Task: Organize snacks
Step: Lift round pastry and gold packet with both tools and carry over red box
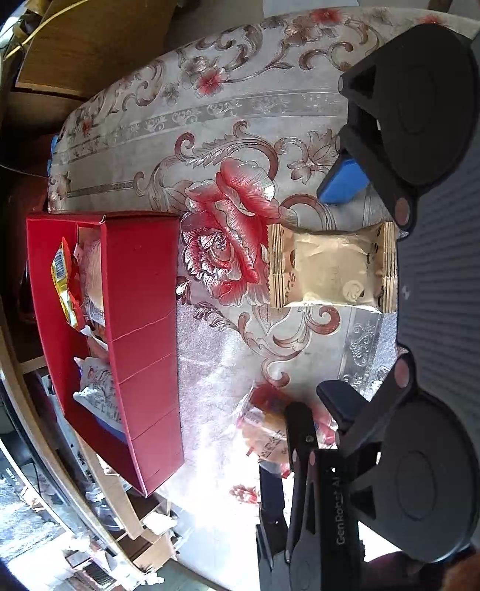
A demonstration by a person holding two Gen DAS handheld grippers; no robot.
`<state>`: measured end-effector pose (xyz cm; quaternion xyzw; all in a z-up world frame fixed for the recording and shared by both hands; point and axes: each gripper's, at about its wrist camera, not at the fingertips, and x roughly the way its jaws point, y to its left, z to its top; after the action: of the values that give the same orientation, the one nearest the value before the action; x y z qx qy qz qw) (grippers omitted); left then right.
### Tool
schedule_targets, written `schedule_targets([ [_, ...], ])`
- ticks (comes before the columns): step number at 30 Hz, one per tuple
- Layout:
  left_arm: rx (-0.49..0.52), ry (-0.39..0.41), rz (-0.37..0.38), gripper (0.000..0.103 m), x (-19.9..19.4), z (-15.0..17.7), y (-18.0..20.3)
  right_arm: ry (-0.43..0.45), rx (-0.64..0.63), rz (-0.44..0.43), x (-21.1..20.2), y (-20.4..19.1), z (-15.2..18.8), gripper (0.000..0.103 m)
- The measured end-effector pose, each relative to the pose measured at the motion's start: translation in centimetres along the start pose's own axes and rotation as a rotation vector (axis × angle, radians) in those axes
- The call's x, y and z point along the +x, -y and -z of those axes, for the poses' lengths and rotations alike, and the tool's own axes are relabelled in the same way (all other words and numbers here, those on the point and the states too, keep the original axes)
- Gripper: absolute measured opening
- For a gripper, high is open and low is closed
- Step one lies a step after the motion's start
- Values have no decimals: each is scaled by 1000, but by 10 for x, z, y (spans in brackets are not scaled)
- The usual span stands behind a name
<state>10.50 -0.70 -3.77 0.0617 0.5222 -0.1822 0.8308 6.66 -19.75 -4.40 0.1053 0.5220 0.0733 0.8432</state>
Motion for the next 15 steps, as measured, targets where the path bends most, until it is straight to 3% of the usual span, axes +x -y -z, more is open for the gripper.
schedule_targets([
  [5, 78, 11, -68, 83, 5, 3, 10, -18, -61, 73, 2, -10, 2, 96],
  [7, 64, 0, -128, 103, 11, 3, 9, -27, -62, 89, 3, -12, 2, 96],
  [9, 26, -12, -115, 102, 13, 2, 1, -28, -76, 106, 3, -14, 2, 93],
  [12, 36, -2, -116, 99, 11, 3, 3, -6, -139, 163, 0, -22, 4, 69],
  [13, 44, 4, -115, 95, 10, 3, 4, 0, -145, 165, -2, -23, 5, 54],
  [15, 60, 20, -99, 84, 5, 3, 8, 5, -145, 163, -5, -23, 5, 44],
])
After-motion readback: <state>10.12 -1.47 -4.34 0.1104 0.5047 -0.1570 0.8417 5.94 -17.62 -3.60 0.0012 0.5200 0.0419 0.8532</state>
